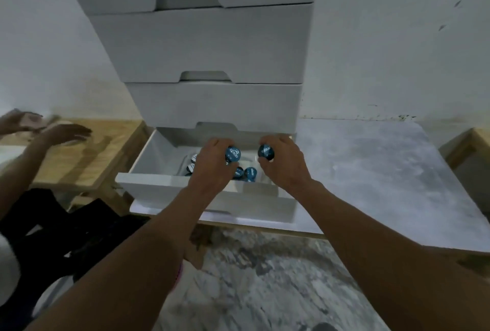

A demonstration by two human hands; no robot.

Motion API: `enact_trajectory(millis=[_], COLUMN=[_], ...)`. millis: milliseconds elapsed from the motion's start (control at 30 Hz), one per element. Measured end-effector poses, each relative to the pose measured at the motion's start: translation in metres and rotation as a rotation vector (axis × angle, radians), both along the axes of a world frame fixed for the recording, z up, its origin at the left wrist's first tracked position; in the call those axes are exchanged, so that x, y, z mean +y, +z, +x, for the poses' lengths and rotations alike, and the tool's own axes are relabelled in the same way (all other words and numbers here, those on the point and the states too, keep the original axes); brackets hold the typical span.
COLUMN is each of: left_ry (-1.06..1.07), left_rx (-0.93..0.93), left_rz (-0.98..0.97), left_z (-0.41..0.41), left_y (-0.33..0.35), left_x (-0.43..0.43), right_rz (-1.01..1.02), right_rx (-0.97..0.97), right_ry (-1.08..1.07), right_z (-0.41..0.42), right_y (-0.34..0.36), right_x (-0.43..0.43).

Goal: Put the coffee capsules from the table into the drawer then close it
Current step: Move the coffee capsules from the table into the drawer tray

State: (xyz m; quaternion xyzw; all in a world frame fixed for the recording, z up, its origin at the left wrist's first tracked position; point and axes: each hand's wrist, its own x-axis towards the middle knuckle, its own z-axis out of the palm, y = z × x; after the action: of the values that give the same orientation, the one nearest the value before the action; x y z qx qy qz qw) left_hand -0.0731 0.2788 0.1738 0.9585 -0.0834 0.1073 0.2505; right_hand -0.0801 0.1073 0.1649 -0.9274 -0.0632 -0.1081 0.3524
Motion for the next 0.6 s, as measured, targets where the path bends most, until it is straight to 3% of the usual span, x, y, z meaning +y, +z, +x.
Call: enact_trajectory(millis=[600], left_ry=[-0.056], left_rx=[0.278], left_rz=[-0.001], left_z=[0.118], left_y=[-0.074], left_x=[0.031], right_rz=[-0.188], right_rx=[0.298], right_ry=[0.110], right_z=[0.119], right_y=[-0.088], right_x=[0.038])
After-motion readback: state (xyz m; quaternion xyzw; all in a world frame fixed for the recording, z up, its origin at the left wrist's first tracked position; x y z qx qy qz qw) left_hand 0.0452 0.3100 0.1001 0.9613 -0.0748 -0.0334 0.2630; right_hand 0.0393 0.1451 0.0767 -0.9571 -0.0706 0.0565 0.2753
